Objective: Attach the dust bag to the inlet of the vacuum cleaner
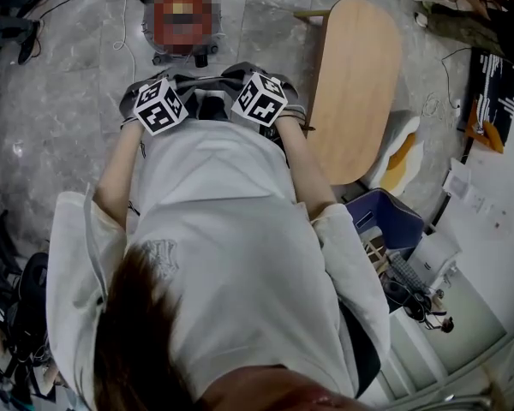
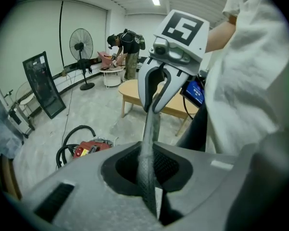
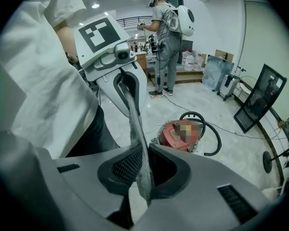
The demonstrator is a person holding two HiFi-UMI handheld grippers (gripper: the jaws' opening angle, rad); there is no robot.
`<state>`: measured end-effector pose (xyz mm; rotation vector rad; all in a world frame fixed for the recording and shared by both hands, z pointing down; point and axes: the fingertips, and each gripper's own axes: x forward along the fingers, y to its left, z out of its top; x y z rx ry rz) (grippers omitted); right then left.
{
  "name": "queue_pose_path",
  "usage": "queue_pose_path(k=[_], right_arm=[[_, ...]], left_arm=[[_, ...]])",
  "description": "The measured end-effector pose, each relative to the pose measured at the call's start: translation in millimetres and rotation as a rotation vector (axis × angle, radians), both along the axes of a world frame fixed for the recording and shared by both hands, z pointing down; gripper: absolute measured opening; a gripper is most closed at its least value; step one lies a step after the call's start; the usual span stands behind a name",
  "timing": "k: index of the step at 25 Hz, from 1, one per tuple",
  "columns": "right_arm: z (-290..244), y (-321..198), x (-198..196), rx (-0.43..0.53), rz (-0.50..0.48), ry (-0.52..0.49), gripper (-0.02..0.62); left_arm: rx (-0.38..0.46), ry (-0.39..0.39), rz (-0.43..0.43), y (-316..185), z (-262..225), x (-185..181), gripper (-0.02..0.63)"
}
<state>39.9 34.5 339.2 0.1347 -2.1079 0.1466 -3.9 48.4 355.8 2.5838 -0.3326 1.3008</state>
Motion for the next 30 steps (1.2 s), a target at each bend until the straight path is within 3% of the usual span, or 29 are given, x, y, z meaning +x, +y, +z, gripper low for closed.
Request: queue_pose_path(k=[10,17,24,30], right_arm=[[60,7,-6,-0.149,0.032,0.088,0.040],[90,1,-7,-0.182,0.016,0.091,0.043],[132,1,-10,-0.218,-0.041,0.115,0.040],[166,-16,-4,-0.228,-0.054,0.128,0.038]], left_arm=[[-0.150,-0.016,-0.127,8,64,-6,0.037],[-0.220,-0.045,-0.233,9,95,-5,0.037],[-0.297,-0.046,-0.282,8,139,-9,0.037],[-0.296,-0.041,-0.289,-7,174,-3,0.037]])
